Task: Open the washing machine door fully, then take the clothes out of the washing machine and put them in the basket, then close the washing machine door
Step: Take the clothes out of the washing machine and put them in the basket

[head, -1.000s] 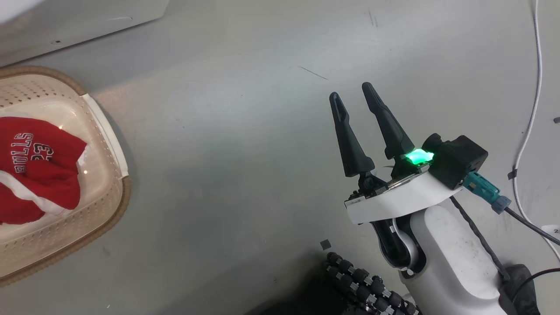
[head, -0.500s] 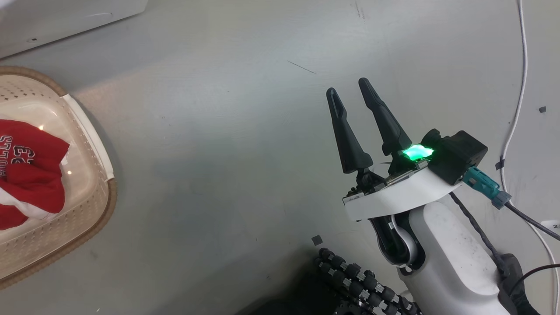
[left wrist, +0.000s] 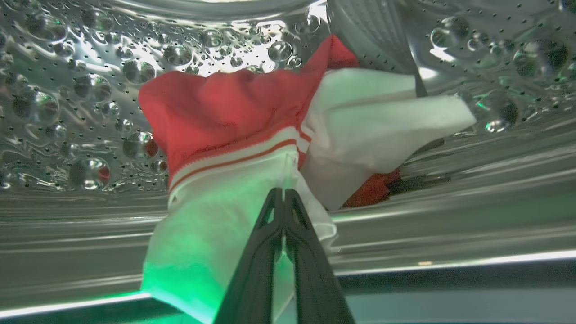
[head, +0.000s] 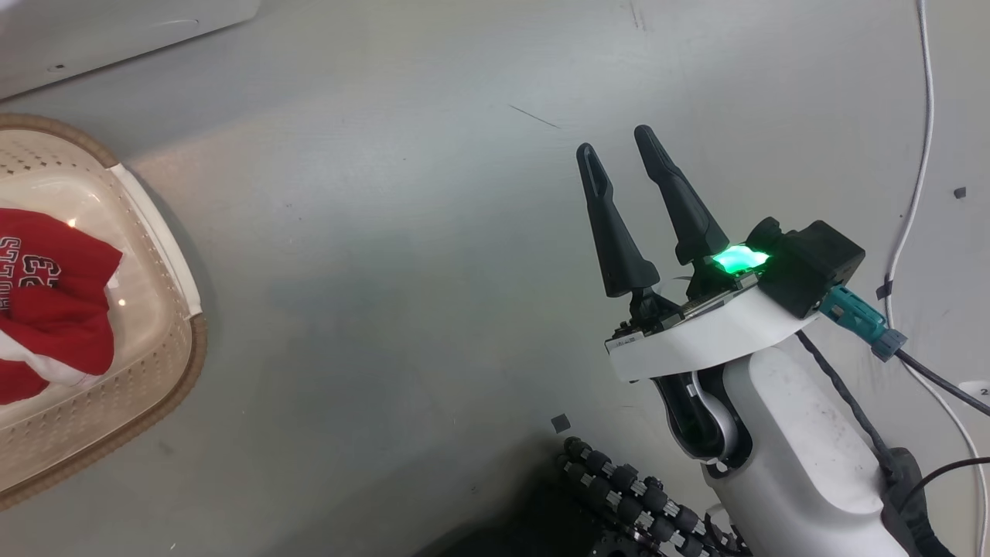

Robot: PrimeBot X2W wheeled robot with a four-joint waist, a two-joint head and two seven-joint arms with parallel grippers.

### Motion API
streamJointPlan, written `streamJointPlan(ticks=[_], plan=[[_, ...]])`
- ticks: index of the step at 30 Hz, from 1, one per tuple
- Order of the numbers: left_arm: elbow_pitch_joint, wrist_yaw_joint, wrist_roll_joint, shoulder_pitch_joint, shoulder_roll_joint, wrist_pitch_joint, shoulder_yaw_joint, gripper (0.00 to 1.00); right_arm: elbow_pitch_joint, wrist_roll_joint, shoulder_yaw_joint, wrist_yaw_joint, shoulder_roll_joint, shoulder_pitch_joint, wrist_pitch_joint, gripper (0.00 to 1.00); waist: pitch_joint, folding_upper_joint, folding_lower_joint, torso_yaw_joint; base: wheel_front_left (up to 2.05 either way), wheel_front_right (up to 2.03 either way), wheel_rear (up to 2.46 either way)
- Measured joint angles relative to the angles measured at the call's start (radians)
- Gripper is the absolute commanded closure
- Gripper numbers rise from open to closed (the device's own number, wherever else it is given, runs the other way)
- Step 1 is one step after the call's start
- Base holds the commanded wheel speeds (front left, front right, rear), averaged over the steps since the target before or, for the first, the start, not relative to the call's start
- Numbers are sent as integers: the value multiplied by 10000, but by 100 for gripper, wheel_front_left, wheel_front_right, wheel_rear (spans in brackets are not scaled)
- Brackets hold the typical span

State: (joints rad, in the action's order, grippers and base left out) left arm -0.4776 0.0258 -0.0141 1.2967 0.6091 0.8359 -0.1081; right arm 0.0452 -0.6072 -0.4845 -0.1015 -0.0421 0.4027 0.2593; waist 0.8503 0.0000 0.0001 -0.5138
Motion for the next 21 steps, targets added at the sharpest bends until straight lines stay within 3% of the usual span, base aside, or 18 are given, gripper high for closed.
streamJointPlan(ticks=[7, 21], plan=[[251, 17, -56, 359, -249, -428, 29, 100, 4, 0, 58, 0, 0, 35, 0, 0, 19, 0, 0, 55, 0, 0, 0], [359, 711, -1198, 198, -1507, -2345, 1227, 100, 79, 125, 290, 2, -2, 195, 0, 0, -92, 0, 0, 386, 0, 0, 0]])
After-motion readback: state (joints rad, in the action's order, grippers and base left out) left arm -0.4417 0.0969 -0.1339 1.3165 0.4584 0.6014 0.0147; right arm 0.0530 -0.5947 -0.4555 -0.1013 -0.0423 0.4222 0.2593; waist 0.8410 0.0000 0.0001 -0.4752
